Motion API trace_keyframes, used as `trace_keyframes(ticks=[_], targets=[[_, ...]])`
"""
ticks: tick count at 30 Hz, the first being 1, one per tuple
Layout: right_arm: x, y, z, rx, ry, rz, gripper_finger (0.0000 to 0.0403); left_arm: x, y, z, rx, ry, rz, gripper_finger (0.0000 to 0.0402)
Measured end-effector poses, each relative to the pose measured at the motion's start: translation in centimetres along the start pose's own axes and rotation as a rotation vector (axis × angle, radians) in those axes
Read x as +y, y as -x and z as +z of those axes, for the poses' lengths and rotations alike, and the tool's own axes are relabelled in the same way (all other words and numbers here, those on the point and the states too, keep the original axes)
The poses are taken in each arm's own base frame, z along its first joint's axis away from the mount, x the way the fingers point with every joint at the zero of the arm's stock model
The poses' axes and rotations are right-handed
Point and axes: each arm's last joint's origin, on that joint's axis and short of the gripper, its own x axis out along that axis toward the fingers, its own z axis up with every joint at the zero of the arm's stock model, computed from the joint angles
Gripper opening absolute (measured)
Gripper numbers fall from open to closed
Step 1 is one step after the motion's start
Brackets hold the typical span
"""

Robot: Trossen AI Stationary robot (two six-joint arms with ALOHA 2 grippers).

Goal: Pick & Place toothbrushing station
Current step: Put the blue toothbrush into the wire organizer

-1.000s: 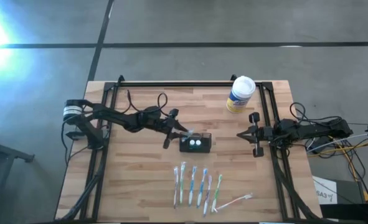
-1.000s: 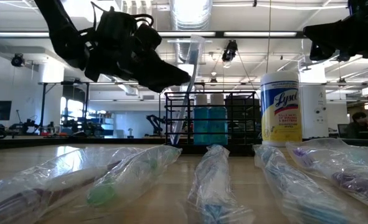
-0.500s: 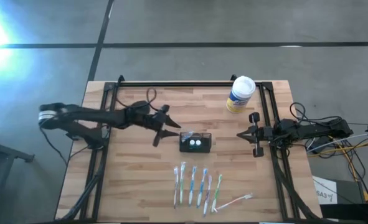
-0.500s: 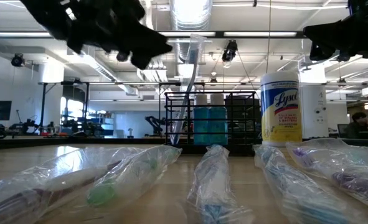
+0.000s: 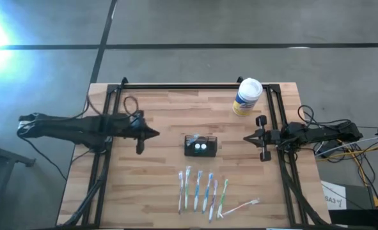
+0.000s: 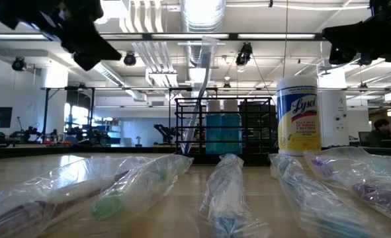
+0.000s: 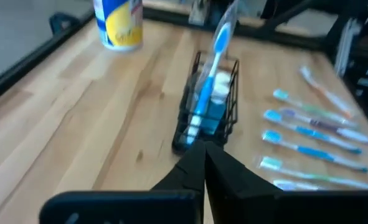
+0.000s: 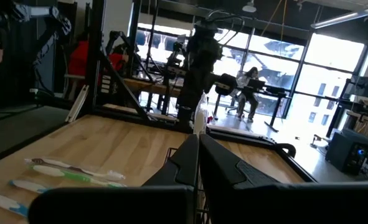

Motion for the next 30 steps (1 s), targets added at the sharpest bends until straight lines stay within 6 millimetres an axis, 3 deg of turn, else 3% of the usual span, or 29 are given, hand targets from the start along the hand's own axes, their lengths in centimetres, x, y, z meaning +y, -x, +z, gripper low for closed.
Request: trace_keyframes(ticks=[8, 14, 30], targets=[[-0.1, 0.0, 0.3, -0.031, -0.023, -0.006, 0.0008, 0.1, 0.7, -4.1, -0.202, 0.044, -0.039, 0.0005], [-0.1, 0.0, 0.3, -0.030, -0.035, -0.007, 0.0008, 0.8, 0.5, -6.4, -0.222, 0.202, 0.029, 0.0005], [0.0, 0.0, 0.3, -0.027, -0.036, -0.006, 0.0008, 1.3, 0.4, -8.2, -0.205, 0.192, 0.086, 0.0003]])
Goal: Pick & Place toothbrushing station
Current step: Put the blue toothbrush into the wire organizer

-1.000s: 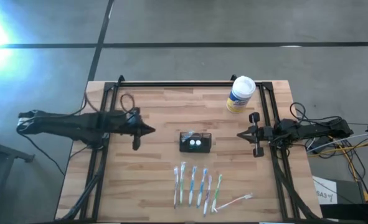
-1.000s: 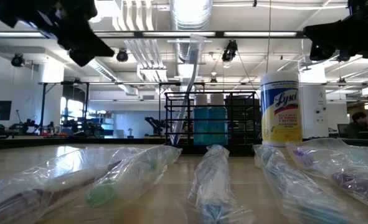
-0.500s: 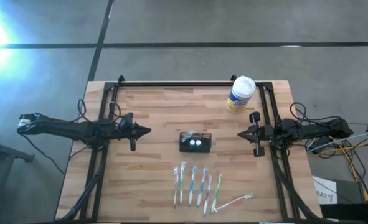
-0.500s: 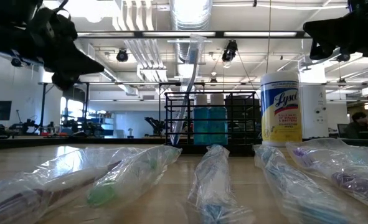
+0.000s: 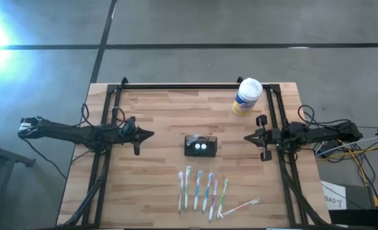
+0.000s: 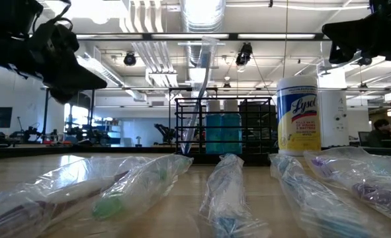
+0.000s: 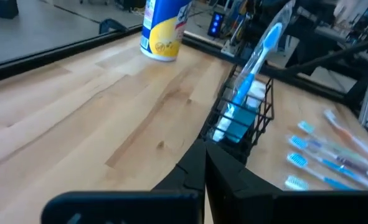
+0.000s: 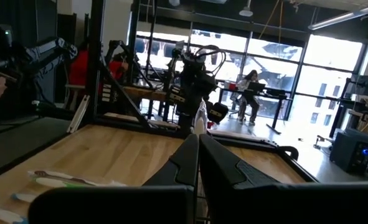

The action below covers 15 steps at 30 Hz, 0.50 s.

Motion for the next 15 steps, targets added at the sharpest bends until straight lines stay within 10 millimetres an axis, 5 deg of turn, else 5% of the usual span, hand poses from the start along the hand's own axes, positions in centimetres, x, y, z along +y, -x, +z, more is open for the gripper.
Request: trace_keyframes(ticks=[15], targets=[[0.0, 0.0, 0.1, -0.012, 0.000, -0.001, 0.0008, -0.9, 0.6, 2.1, -0.073, 0.063, -0.048, 0.0002]])
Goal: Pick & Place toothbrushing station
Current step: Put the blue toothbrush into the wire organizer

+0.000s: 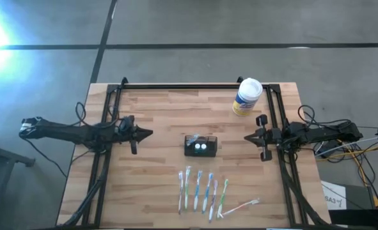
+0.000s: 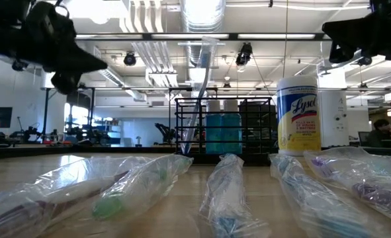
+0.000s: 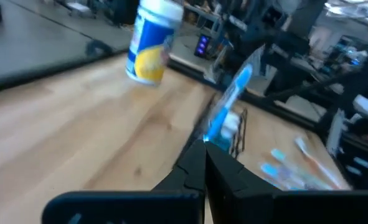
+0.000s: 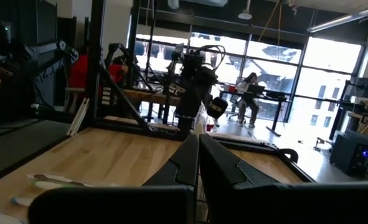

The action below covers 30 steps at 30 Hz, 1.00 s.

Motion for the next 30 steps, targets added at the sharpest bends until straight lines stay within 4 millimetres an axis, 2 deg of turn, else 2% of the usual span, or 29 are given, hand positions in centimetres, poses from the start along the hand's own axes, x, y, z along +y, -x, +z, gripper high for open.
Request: trace_keyframes(ticks=[4, 9, 15, 20, 24, 30], targets=[[0.0, 0.0, 0.1, -0.009, 0.000, -0.001, 0.0008, -2.5, -1.0, 2.8, -0.023, -0.085, 0.044, 0.0001], [0.0, 0.0, 0.1, -0.010, 0.000, -0.001, 0.0008, -7.1, -3.8, 5.7, 0.101, -0.148, 0.085, 0.0001], [0.0, 0.0, 0.1, -0.010, -0.004, -0.001, 0.0008, -12.1, -8.5, 6.6, 0.337, -0.154, 0.181, 0.0002], [0.0, 0.0, 0.1, -0.009, -0.006, 0.000, 0.0008, -15.4, -12.9, 4.9, 0.525, -0.105, 0.139, 0.0010], [0.0, 0.0, -0.2, 0.018, -0.007, 0.005, 0.0008, -18.0, -16.0, 3.6, 0.551, -0.037, 0.139, 0.0018], [0.1, 0.0, -0.5, 0.053, -0.062, 0.008, 0.0008, -21.0, -20.0, 0.1, 0.674, 0.049, 0.101, 0.0063]])
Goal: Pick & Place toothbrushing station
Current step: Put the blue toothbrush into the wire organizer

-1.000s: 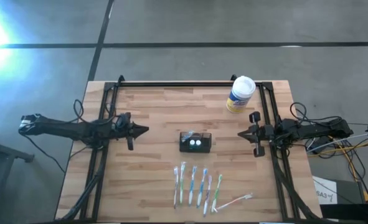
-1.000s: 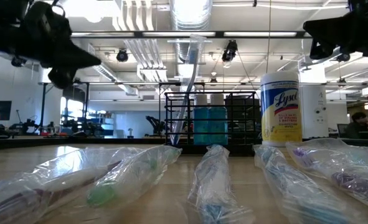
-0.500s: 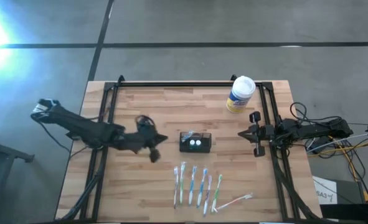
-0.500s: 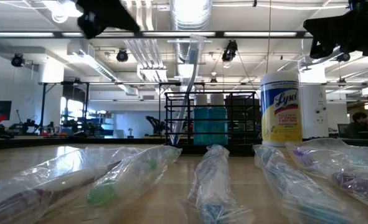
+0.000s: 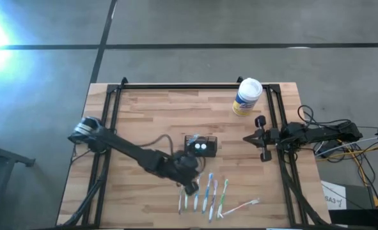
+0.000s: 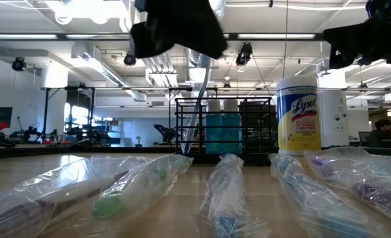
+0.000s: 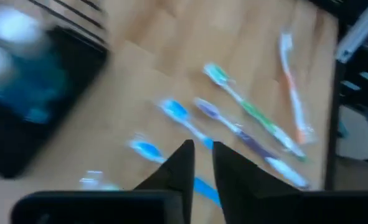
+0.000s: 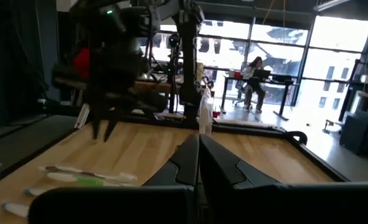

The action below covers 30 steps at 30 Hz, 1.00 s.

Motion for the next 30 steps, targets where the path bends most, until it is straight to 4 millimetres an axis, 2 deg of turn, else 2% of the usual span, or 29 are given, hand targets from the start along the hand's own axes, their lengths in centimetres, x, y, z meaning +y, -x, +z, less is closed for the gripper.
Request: trace_keyframes(ticks=[3, 6, 13, 18, 24, 30], targets=[[0.0, 0.0, -0.1, 0.011, -0.033, 0.001, 0.0008, -1.4, -2.3, -0.4, 0.079, 0.042, -0.010, 0.0097], [0.0, 0.0, -0.3, 0.027, -0.060, 0.002, 0.0008, -2.1, -4.4, -0.8, 0.150, 0.103, 0.065, 0.0132], [0.0, 0.0, -0.3, 0.036, -0.099, 0.002, 0.0008, -3.1, -7.3, -0.5, 0.262, 0.110, 0.206, 0.0191], [0.0, 0.0, -0.3, 0.036, -0.098, 0.002, 0.0008, -3.1, -8.4, -0.1, 0.336, 0.127, 0.279, 0.0209], [0.0, 0.0, -0.2, 0.022, -0.085, 0.001, 0.0008, -1.8, -10.3, 0.2, 0.375, 0.181, 0.323, 0.0215], [0.0, 0.0, -0.1, 0.005, -0.063, 0.000, 0.0008, -0.8, -11.7, -0.7, 0.415, 0.200, 0.355, 0.0215]])
